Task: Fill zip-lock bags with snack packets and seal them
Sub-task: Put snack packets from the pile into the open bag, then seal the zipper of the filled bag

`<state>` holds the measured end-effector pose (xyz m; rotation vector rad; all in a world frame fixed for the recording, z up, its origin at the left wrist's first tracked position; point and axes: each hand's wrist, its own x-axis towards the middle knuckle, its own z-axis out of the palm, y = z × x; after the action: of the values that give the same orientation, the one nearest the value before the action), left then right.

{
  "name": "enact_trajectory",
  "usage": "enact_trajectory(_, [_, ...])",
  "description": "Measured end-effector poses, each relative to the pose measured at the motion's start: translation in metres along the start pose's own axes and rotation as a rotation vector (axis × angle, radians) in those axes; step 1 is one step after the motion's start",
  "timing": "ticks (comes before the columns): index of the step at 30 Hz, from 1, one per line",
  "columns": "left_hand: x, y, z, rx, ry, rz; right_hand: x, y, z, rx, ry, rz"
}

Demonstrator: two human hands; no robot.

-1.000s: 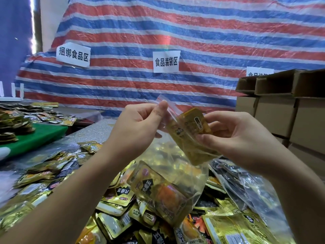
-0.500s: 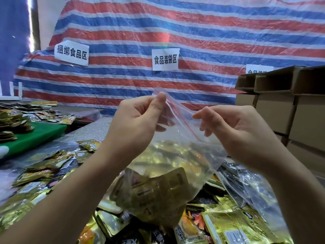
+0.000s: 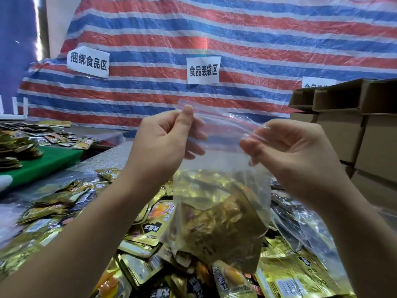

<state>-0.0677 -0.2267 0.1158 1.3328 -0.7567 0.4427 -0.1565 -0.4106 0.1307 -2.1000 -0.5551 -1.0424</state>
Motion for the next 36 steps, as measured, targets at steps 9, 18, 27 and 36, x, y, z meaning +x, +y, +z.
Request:
enact_trajectory(9, [-0.003, -0.006, 0.004, -0.014, -0.142, -0.113, 0.001, 0.01, 0.001, -0.224, 0.115, 0.118])
enact_trajectory(18, [-0.011, 0.005, 0.014, -0.168, -0.235, -0.094, -0.002, -0.003, 0.005, -0.458, 0.097, -0.03])
enact_trajectory(27, [-0.021, 0.01, 0.023, 0.024, -0.27, 0.136, -0.006, -0.026, 0.006, -0.364, -0.126, 0.084])
enact_trajectory(36, [-0.027, 0.013, 0.029, 0.056, -0.283, 0.209, -0.007, -0.039, -0.001, -0.185, -0.12, 0.051])
